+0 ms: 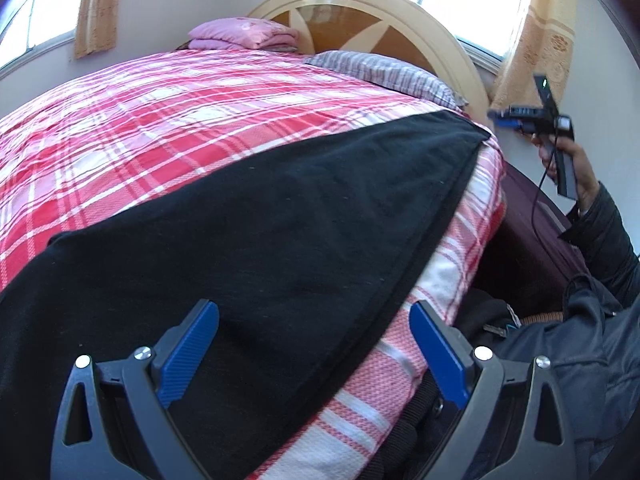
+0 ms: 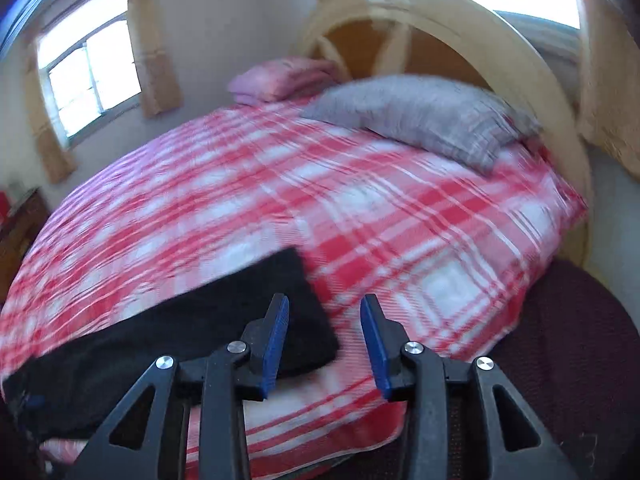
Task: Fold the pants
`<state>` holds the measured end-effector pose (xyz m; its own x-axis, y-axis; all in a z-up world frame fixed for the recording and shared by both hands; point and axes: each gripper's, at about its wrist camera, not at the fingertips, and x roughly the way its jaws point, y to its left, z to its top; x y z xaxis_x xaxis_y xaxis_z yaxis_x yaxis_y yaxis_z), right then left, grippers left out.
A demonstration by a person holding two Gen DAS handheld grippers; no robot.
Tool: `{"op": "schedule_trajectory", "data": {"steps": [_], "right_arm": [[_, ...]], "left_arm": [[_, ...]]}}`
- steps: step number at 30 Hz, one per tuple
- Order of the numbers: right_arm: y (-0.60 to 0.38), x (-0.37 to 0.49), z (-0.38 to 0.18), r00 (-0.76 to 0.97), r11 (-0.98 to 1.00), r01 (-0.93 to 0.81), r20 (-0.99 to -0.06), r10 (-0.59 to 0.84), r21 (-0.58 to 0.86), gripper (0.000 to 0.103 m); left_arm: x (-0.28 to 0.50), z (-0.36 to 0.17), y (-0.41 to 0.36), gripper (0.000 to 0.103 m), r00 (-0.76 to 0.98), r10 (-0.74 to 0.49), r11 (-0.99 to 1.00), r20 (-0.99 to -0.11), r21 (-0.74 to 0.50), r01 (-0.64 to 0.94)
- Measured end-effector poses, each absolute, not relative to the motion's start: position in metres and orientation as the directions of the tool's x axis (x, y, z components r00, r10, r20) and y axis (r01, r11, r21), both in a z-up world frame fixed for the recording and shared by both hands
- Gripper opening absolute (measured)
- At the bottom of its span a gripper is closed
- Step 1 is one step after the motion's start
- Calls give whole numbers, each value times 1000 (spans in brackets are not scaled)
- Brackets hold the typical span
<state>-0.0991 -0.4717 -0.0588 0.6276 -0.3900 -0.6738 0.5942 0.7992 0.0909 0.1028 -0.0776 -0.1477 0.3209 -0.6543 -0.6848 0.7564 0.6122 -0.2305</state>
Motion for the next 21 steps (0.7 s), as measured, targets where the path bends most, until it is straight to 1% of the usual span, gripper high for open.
{"op": "schedule_trajectory", "data": {"steps": [1, 3, 5, 8, 11, 14, 18, 21], "right_arm": [[-454, -93, -54, 666, 843, 530, -662, -344, 96, 39], [-413, -73, -54, 708, 927, 364, -674, -212, 92, 39], [-370, -51, -65, 703, 976, 204, -705, -91, 77, 39], [-312, -26, -89, 651, 999, 39, -759, -3, 29, 39], [-268, -20, -106, 606, 993, -100, -795, 8, -67, 39], [-242, -24, -123, 555, 975, -184, -832, 1, -122, 39], [-233, -25, -148, 539, 941, -223, -837, -98, -254, 39], [-234, -25, -150, 553, 940, -218, -827, -104, -264, 39]], "left_arm": [[101, -148, -80, 98, 316, -661, 606, -681, -234, 760], [100, -150, -83, 98, 298, -668, 594, -682, -248, 765], [96, -151, -88, 98, 291, -662, 585, -691, -233, 777], [92, -151, -90, 98, 292, -651, 577, -701, -207, 790], [93, -149, -88, 98, 291, -651, 576, -701, -207, 791], [96, -150, -85, 98, 294, -651, 585, -700, -215, 782], [99, -150, -84, 98, 293, -654, 591, -697, -230, 773], [98, -150, -85, 98, 295, -651, 591, -699, -223, 776]]}}
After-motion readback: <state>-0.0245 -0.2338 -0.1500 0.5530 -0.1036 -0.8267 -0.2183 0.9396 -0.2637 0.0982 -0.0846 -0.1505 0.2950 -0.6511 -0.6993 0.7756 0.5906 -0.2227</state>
